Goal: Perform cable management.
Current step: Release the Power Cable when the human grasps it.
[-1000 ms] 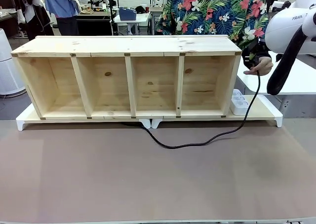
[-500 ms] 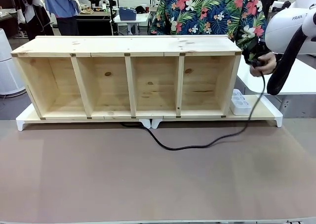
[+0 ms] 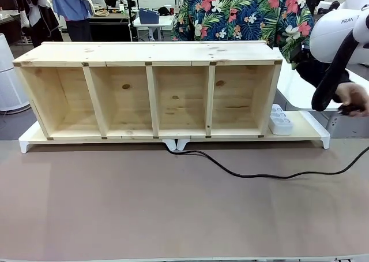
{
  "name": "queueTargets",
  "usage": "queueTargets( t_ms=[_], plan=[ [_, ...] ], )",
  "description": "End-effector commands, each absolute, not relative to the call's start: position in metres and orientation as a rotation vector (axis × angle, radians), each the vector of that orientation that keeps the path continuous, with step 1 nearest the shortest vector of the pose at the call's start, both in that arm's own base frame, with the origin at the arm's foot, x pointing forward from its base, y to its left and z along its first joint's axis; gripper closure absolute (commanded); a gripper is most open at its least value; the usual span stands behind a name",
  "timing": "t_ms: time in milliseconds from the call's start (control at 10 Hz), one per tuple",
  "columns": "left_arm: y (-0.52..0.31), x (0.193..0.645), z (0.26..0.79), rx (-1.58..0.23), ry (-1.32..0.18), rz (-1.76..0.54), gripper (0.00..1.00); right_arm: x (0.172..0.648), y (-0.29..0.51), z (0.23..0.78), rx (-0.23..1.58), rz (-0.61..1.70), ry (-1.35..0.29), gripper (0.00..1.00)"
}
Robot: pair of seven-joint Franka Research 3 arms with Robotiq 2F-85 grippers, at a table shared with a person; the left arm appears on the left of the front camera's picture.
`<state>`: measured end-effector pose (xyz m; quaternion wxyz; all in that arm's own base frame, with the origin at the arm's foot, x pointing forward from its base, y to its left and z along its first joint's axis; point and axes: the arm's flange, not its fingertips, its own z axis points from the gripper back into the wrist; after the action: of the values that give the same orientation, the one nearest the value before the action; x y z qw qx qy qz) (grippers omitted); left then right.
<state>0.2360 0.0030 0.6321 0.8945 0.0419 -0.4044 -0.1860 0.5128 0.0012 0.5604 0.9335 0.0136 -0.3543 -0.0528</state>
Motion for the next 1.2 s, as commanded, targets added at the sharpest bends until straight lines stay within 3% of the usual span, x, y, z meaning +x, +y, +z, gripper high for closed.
queueTargets(
  t_ms=[0,1100],
  plan=[
    [0.0019,0.2389,0.6327,0.083,-0.849,-0.37,0.0,0.5135,0.0012,0.5586,0.029,-0.109,-0.719,0.0],
    [0.0019,0.2389,0.6327,0.083,-0.849,-0.37,0.0,0.5135,0.0012,0.5586,0.029,-0.109,-0.719,0.0]
  ],
)
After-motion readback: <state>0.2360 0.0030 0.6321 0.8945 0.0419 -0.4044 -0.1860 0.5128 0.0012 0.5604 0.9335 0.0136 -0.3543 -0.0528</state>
